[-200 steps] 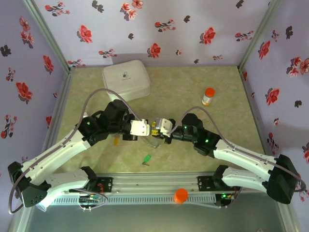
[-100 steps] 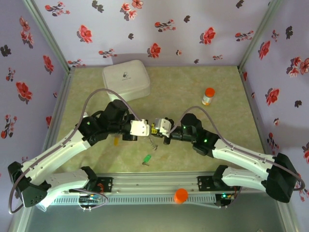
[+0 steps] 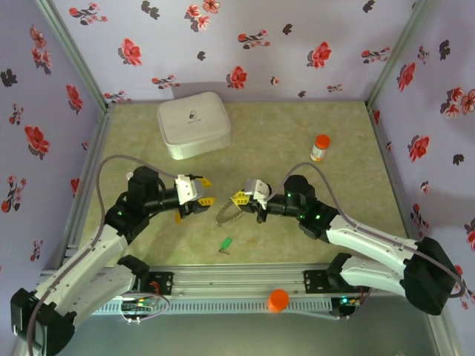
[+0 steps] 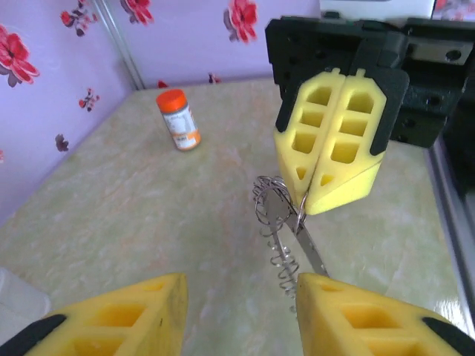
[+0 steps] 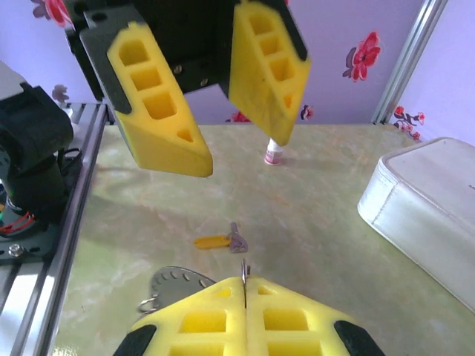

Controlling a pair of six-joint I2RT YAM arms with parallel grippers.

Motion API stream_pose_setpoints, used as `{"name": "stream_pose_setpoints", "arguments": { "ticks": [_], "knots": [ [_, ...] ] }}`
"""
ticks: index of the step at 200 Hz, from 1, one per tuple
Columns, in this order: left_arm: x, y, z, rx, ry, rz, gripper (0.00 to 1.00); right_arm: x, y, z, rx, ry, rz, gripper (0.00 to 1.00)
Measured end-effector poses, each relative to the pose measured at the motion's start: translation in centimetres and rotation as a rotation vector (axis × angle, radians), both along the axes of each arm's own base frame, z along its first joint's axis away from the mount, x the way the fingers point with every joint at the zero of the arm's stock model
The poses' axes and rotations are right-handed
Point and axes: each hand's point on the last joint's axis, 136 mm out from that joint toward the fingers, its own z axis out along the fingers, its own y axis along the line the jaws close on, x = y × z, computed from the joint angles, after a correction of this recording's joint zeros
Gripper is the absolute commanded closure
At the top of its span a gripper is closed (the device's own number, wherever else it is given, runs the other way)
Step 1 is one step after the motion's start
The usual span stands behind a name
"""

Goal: Put the keys on the keyring

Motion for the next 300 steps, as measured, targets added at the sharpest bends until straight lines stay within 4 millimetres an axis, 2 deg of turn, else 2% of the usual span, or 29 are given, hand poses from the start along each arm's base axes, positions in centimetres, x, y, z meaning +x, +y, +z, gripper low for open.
{"name": "stream_pose_setpoints", "arguments": {
  "ticks": [64, 94, 165, 228, 300],
  "knots": [
    [-0.6, -0.8, 0.3, -0.143, 0.013, -0.055, 0.66, -1.1, 0.2, 0.7, 0.035, 0.029, 0.067, 1.00],
    [-0.9, -1.1, -0.6, -0.154, 0.057, -0.083, 0.66, -1.5, 0.2, 0.8, 0.038, 0.034, 0.088, 1.00],
    [-1.7, -1.9, -0.5, -0.193, 0.120, -0.175, 0.65, -1.7, 0.4, 1.6, 0.074, 0.055, 0.104, 1.00],
    [-2.4, -2.1, -0.7, -0.194, 0.144, -0.218, 0.77, -2.0, 0.8, 2.1, 0.083, 0.050, 0.116, 1.00],
    [-2.7, -2.0, -0.9, -0.188, 0.164, -0.233, 0.82, -2.5, 1.8, 2.0, 0.074, 0.054, 0.131, 1.00]
  ]
}}
